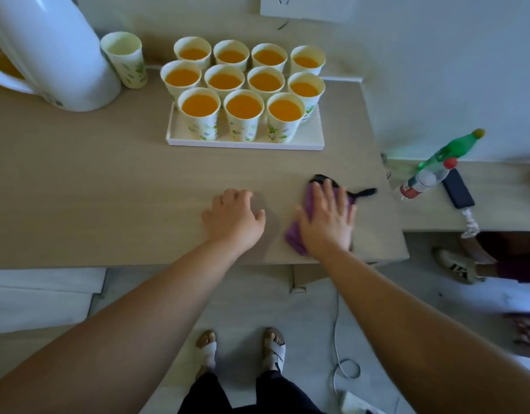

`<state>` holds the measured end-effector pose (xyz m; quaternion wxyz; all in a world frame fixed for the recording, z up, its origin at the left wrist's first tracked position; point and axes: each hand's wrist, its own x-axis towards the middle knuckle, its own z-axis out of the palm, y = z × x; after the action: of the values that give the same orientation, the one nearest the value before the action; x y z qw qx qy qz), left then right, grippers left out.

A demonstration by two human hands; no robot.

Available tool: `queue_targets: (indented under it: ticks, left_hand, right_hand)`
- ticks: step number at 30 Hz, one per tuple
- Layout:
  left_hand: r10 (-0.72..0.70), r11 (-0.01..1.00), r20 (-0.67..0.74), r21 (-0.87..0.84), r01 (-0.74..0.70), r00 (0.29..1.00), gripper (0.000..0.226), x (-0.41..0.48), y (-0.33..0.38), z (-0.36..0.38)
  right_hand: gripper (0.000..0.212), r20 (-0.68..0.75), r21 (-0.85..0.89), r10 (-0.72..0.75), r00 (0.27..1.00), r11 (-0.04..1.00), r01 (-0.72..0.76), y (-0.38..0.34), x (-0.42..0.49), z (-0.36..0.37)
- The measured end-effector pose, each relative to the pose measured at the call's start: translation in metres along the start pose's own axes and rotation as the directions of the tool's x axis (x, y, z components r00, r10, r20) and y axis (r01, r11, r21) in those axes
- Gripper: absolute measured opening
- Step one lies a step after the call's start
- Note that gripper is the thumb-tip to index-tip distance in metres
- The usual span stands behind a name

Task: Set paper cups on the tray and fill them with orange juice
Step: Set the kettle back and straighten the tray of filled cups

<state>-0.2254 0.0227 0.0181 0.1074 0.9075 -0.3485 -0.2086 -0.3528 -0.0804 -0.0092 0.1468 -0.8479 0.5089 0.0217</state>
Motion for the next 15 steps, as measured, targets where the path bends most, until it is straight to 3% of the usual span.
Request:
queue_targets:
  ticks: [2,5,7,9,12,14,15]
  left_hand:
    - [-0.061,0.998,-0.001,0.01,0.061,0.998,0.045,0.004,0.002,0.002]
    - [-0.143,0.982,0.026,-0.123,0.145,0.989,0.043,0.011,0.008,-0.001]
    - [-0.168,0.97,0.056,-0.168,0.175,0.984,0.042,0.014,0.009,-0.004]
    - [-0.173,0.974,0.069,-0.133,0.181,0.982,0.041,0.015,0.013,-0.004]
    - [-0.163,0.985,0.062,-0.041,0.165,0.985,0.038,0.014,0.017,0.0]
    - [-0.156,0.988,0.037,0.007,0.156,0.987,0.035,0.014,0.017,0.004]
    - [-0.153,0.988,0.028,0.023,0.153,0.988,0.037,0.013,0.017,0.005]
  right_hand:
    - [0.073,0.053,-0.023,-0.205,0.977,0.978,0.206,-0.03,-0.005,0.007]
    - [0.061,0.115,-0.083,-0.435,0.893,0.892,0.445,-0.003,-0.01,0.002]
    - [0.058,0.049,-0.085,-0.372,0.927,0.923,0.375,0.038,0.0,-0.006]
    - [0.059,0.016,-0.059,-0.211,0.977,0.976,0.212,0.07,0.022,-0.016]
    - [0.065,0.002,-0.036,-0.035,0.999,0.999,0.035,0.053,0.054,-0.02]
    - [0.067,0.039,-0.02,-0.075,0.996,0.997,0.076,0.014,0.06,-0.015]
    - [0.068,0.073,-0.032,-0.171,0.983,0.984,0.174,-0.002,0.056,-0.011]
